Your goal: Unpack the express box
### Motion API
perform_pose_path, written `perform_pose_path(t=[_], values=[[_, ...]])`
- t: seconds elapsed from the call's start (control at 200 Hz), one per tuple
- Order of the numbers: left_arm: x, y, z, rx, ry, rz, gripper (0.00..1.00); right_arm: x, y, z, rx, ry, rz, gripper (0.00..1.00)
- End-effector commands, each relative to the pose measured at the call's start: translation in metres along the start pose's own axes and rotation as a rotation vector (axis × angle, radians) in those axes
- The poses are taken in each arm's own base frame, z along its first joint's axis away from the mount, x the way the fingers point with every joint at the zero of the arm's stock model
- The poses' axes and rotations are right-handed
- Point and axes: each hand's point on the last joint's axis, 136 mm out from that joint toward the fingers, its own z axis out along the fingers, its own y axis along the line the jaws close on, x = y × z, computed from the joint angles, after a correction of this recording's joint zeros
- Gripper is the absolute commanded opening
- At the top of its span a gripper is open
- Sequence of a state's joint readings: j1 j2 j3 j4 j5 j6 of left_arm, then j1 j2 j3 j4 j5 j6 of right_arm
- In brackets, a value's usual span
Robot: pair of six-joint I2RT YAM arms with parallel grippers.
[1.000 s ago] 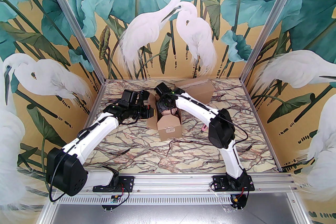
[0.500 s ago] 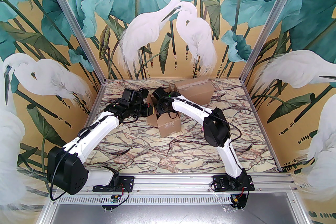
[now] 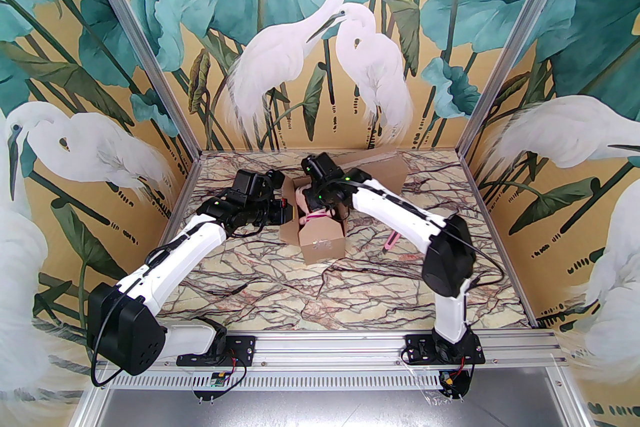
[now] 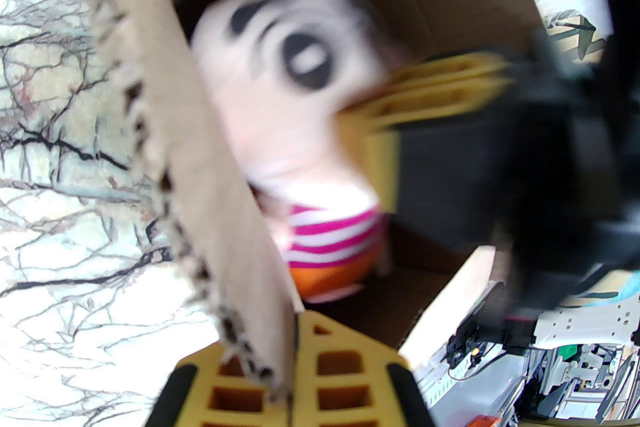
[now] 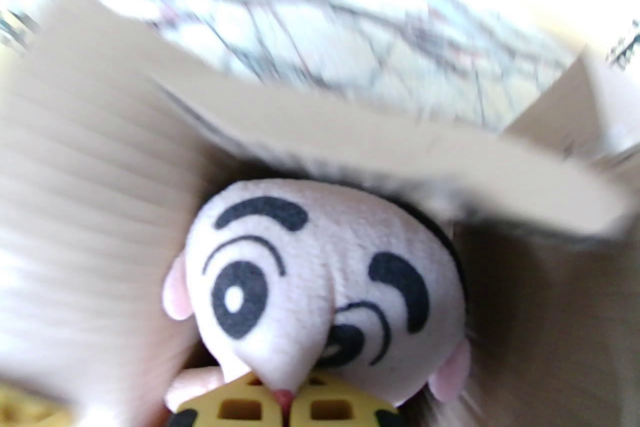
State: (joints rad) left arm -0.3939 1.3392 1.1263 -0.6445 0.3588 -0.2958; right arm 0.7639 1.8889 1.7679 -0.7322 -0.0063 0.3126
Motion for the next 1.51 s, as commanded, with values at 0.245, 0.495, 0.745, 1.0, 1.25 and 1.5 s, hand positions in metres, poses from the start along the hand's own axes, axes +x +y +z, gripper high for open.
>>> perform_pose_path(t=[0.245,0.495,0.745,1.0,1.25,1.5], values=[[0.001,0.016,-0.007,-0.099,0.039,-0.024,0.00,-0.060,0.031,-0.098,-0.197,-0.401,-0.049,0.00],[-0.005,0.025,-0.011,-0.134,0.026,-0.050,0.00,-0.110,0.038,-0.188,-0.253,-0.747,-0.026,0.00],[-0.028,0.049,-0.025,-0.243,0.004,-0.033,0.00,-0.134,0.023,-0.276,-0.173,-0.985,-0.058,0.00],[-0.073,0.085,-0.056,-0.351,-0.017,0.064,0.00,-0.104,-0.026,-0.265,0.047,-0.824,-0.039,0.00],[-0.089,0.128,-0.055,-0.402,0.099,0.139,0.00,-0.050,-0.035,-0.120,0.037,-0.397,-0.009,0.00],[-0.095,0.198,-0.065,-0.595,0.167,0.122,0.00,-0.024,-0.043,-0.006,0.063,-0.181,0.064,0.00]])
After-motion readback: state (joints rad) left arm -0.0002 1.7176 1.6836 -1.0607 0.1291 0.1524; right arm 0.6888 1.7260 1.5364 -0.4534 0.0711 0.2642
